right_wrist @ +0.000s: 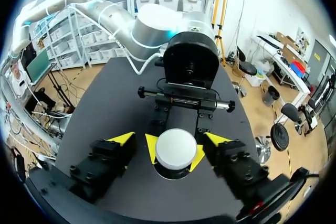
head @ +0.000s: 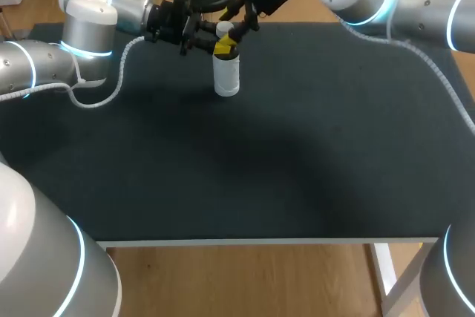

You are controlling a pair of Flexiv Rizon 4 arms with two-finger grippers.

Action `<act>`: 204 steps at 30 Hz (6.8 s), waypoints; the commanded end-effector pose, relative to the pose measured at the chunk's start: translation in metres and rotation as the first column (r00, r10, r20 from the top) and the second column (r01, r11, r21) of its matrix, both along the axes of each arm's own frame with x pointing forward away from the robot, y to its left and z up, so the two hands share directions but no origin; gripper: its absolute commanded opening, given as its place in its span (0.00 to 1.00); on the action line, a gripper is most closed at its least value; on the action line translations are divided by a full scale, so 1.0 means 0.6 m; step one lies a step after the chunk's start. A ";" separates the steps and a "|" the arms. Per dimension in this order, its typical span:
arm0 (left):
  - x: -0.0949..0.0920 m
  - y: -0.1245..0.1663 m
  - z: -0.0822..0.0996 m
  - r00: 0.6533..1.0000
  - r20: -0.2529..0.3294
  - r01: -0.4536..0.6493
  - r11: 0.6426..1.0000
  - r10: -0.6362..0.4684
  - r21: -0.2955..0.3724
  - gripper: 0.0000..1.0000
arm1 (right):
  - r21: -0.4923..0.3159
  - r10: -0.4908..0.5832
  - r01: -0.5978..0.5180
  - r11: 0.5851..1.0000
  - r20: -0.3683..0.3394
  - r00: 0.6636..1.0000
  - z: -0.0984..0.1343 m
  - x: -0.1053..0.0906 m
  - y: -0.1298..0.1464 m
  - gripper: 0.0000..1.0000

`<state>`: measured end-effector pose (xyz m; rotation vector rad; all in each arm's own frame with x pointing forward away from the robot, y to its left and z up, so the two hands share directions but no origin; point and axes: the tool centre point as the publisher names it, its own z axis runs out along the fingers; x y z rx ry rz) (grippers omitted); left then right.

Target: Unscrew the bottle cap

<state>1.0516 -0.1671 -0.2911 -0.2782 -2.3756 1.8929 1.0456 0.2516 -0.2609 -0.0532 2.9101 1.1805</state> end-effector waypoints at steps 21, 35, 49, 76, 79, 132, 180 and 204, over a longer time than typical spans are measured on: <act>0.002 0.000 -0.001 1.000 -0.001 0.002 1.000 -0.002 0.000 0.00 | -0.002 0.031 -0.031 1.000 -0.009 0.999 0.002 0.002 -0.003 0.00; 0.002 0.000 -0.001 1.000 -0.001 0.002 1.000 -0.002 0.000 0.00 | -0.003 0.224 -0.224 0.975 0.003 0.975 0.005 0.005 -0.001 0.00; 0.002 0.000 -0.001 1.000 -0.001 0.002 1.000 -0.002 0.000 0.00 | -0.025 0.611 -0.611 0.791 -0.024 0.791 0.020 -0.006 0.010 0.00; 0.002 0.000 -0.001 1.000 -0.001 0.002 1.000 -0.002 0.000 0.00 | -0.010 0.892 -0.897 0.443 -0.097 0.441 0.009 -0.025 0.005 0.00; 0.002 0.000 -0.001 1.000 -0.001 0.002 1.000 -0.002 0.000 0.00 | -0.005 0.906 -0.911 0.413 -0.101 0.412 0.008 -0.025 0.005 0.00; 0.002 0.000 -0.001 1.000 -0.001 0.002 1.000 -0.002 0.000 0.00 | -0.251 -0.029 0.070 0.965 0.162 0.986 0.022 -0.013 -0.034 1.00; 0.002 0.000 -0.001 1.000 -0.001 0.002 1.000 -0.002 0.000 0.00 | -0.185 -0.026 0.046 0.982 0.108 0.994 0.017 0.004 -0.020 1.00; 0.002 0.000 -0.001 1.000 -0.001 0.002 1.000 -0.002 0.000 0.00 | -0.191 0.019 -0.005 0.982 0.071 0.997 0.009 0.003 -0.013 0.47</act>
